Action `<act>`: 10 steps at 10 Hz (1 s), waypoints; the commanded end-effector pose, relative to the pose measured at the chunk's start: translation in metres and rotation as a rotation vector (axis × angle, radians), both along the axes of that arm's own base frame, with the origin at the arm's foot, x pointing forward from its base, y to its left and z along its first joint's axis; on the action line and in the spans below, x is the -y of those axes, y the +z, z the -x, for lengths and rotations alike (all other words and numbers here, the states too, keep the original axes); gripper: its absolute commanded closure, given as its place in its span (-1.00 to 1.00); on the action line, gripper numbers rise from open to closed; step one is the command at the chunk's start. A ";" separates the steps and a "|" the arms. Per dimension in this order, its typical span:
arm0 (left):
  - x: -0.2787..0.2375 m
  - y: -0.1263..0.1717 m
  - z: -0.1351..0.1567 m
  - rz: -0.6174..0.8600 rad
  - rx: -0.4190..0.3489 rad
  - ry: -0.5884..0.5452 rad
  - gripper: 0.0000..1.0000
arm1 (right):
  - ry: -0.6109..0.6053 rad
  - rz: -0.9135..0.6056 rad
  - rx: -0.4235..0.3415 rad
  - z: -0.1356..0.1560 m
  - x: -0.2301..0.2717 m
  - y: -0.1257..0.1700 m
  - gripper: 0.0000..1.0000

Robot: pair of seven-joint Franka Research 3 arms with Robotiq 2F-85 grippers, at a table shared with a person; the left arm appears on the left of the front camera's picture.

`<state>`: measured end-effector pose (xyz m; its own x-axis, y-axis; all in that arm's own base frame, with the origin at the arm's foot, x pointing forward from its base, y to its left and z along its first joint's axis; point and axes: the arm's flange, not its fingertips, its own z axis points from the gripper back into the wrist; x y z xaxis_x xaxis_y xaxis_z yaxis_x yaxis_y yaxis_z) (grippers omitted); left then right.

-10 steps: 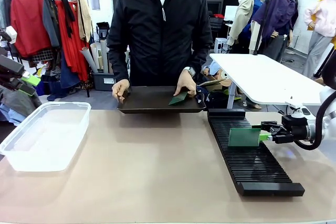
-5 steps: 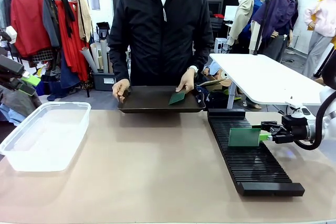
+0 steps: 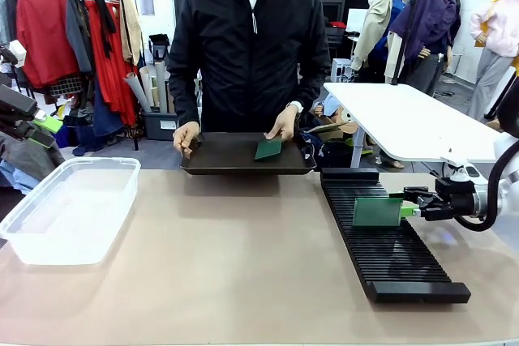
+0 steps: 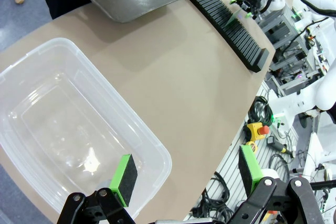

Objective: Sort PCBs into racks and boxes based on the side picked up.
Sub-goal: Pick up the Blank PCB handed by the Human.

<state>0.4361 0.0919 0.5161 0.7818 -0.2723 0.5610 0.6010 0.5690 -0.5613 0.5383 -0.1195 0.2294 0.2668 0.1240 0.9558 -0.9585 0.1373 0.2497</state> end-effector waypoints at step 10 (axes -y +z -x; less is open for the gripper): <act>0.000 0.001 0.000 0.006 0.001 -0.002 -1.00 | -0.007 0.019 -0.247 0.029 0.005 0.145 -1.00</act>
